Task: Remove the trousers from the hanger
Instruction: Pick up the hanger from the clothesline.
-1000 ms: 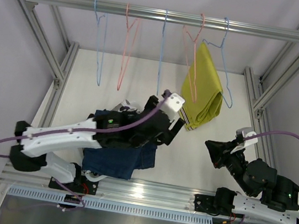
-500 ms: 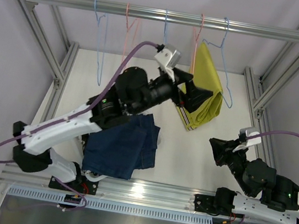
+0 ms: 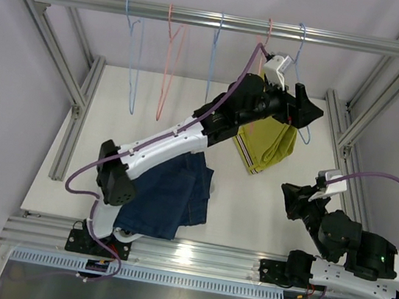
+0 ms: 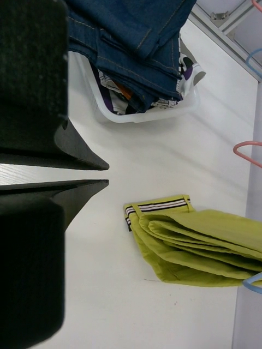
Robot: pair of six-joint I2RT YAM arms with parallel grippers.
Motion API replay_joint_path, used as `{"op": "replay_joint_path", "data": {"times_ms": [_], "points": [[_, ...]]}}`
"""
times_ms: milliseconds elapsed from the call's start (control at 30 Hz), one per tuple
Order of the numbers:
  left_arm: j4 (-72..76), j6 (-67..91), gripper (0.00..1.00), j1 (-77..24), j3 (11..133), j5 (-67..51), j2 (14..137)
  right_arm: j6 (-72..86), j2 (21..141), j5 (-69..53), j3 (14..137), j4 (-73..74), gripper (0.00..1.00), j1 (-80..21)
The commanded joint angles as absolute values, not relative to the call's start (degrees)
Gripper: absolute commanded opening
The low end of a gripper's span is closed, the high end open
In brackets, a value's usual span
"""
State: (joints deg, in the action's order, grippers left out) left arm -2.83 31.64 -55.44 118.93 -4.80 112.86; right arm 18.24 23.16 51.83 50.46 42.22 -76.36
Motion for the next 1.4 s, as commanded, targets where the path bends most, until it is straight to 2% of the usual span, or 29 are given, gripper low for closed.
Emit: {"op": "replay_joint_path", "data": {"times_ms": [0,433,567,800,1033,1133,1167,1200,1367], "points": [[-2.02,34.10,0.99,-54.32,125.24,-5.80,113.90,19.86,23.38,54.40,50.89,42.27,0.16,-76.20],[-0.35,35.50,0.99,-49.75,127.61,-5.53,121.72,19.25,24.34,54.76,50.36,41.40,0.16,-75.76],[5.87,39.19,0.99,-48.17,128.67,-9.39,125.24,18.63,24.96,54.23,50.01,40.61,0.17,-74.97],[27.04,50.97,0.99,-46.67,128.76,-16.52,129.90,17.49,27.16,51.95,49.39,39.64,0.18,-72.60],[31.72,55.63,0.99,-46.67,128.41,-16.79,129.55,17.05,28.04,50.45,49.31,39.20,0.18,-71.28],[32.78,57.13,0.87,-46.67,128.49,-17.31,129.46,16.96,27.77,50.27,49.22,39.02,0.18,-70.84],[33.48,58.35,0.74,-46.67,128.41,-17.31,129.55,16.96,27.69,50.27,49.22,39.11,0.18,-70.75],[34.10,58.97,0.67,-46.67,128.50,-17.58,129.72,16.88,27.60,50.27,49.22,39.02,0.18,-70.75],[33.84,60.73,0.41,-46.76,129.81,-18.37,130.52,17.05,27.60,49.83,49.22,39.11,0.19,-70.40]]}}
